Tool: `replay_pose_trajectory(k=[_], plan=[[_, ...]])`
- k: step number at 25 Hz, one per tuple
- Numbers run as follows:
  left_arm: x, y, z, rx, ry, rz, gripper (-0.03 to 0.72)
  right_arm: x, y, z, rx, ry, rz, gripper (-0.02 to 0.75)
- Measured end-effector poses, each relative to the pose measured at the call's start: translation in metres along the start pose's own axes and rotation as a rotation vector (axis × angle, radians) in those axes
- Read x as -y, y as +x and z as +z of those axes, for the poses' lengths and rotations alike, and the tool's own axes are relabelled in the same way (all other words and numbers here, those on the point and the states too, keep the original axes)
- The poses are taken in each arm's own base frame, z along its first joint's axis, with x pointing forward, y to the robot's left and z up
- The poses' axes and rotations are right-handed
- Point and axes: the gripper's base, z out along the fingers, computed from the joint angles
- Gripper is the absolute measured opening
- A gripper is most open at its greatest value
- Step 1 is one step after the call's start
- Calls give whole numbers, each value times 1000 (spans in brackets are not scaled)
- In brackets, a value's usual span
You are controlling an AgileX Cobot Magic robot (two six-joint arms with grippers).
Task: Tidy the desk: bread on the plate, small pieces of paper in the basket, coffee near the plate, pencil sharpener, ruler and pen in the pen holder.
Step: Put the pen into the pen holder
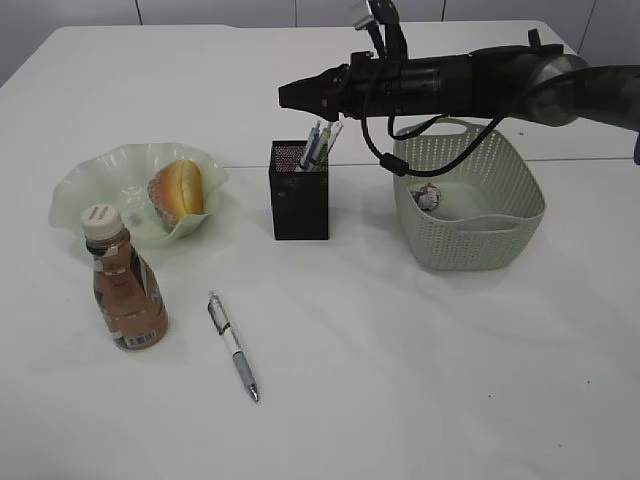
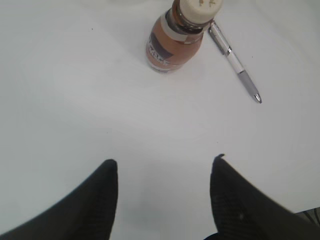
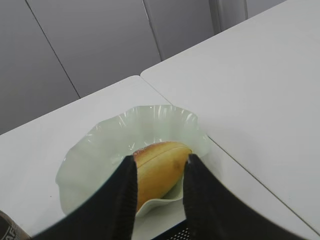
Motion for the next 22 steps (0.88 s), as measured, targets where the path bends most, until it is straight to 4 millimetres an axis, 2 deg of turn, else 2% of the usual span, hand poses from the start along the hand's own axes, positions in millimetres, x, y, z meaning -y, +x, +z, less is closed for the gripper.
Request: replay_pose_trajectory(k=[4, 7, 10, 16, 19, 22], plan=[[0, 0, 0, 0, 0, 0, 433, -1, 0, 0, -5, -6, 39, 247], [0, 0, 0, 0, 0, 0, 433, -4, -2, -2, -86, 6, 78, 249], [0, 0, 0, 0, 0, 0, 433, -15, -20, -13, -212, 46, 134, 249], [0, 0, 0, 0, 0, 0, 433, -62, -80, -40, -404, 119, 207, 249], [0, 0, 0, 0, 0, 0, 433, -86, -100, -49, -481, 184, 269, 249], [0, 0, 0, -2, 0, 0, 433, -107, -109, -55, -554, 228, 406, 249]])
